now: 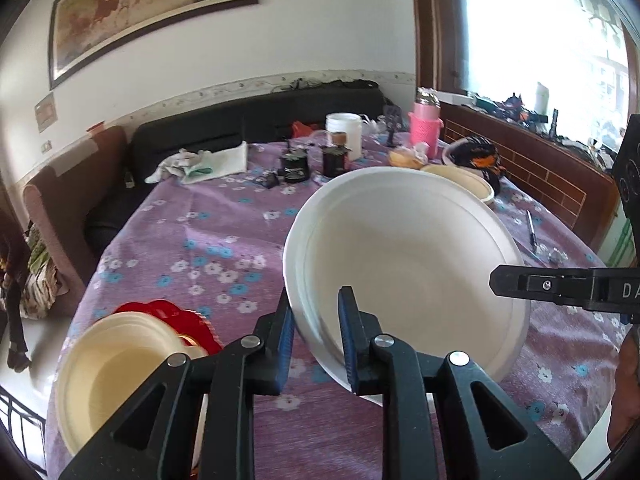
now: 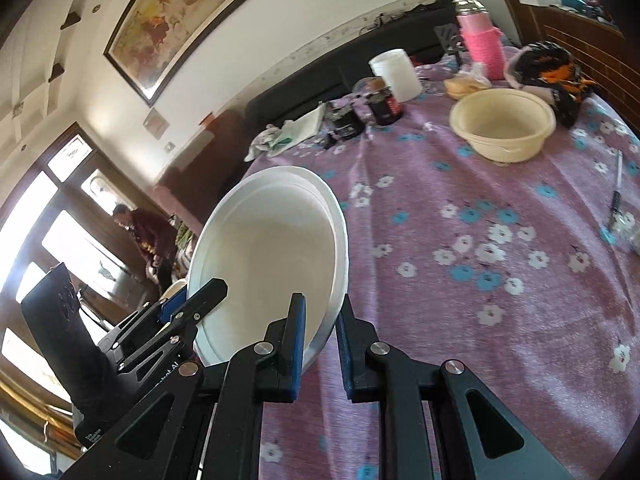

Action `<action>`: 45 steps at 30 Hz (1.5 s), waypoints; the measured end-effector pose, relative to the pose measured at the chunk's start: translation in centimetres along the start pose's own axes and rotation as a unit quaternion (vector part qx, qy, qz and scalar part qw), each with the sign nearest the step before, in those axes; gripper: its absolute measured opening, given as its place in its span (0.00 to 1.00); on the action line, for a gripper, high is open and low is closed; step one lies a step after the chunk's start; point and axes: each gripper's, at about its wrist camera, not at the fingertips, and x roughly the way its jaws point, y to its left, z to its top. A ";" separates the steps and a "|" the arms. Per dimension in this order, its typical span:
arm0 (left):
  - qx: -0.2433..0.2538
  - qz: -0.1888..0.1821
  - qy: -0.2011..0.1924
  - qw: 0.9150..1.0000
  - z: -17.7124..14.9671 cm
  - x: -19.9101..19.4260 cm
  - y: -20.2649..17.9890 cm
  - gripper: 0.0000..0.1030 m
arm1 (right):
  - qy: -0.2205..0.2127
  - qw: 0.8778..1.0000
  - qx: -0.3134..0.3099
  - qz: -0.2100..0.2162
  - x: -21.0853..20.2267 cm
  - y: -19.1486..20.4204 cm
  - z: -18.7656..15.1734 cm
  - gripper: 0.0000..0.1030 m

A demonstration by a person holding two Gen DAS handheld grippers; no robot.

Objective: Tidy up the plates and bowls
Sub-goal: 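Carry the white foam bowl with both grippers over the bowl stack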

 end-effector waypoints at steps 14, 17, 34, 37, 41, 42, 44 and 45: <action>-0.044 0.042 -0.036 0.997 0.2 -4.7 6.0 0.27 | 0.034 0.998 -0.038 0.049 3.0 6.5 1.4 0.17; -0.057 0.055 -0.045 0.996 0.1 -6.1 7.7 0.28 | 0.043 0.996 -0.051 0.063 3.7 8.6 1.7 0.17; -0.130 0.101 -0.013 0.986 -4.3 -7.9 15.9 0.29 | 0.137 0.981 -0.098 0.101 10.8 16.7 -1.1 0.18; -0.136 0.100 0.002 0.986 -5.3 -7.2 16.3 0.29 | 0.152 0.979 -0.096 0.095 11.8 16.6 -1.6 0.18; -0.143 0.101 0.014 0.985 -5.9 -6.6 16.8 0.29 | 0.169 0.977 -0.093 0.090 12.8 16.4 -2.4 0.18; -0.142 0.102 0.014 0.984 -6.0 -6.6 16.8 0.29 | 0.172 0.977 -0.093 0.088 13.0 16.4 -2.6 0.19; -0.144 0.103 0.017 0.984 -6.2 -6.5 17.0 0.29 | 0.175 0.976 -0.094 0.087 13.3 16.4 -2.7 0.19; -0.144 0.103 0.017 0.984 -6.2 -6.4 17.0 0.29 | 0.175 0.976 -0.095 0.087 13.3 16.4 -2.7 0.19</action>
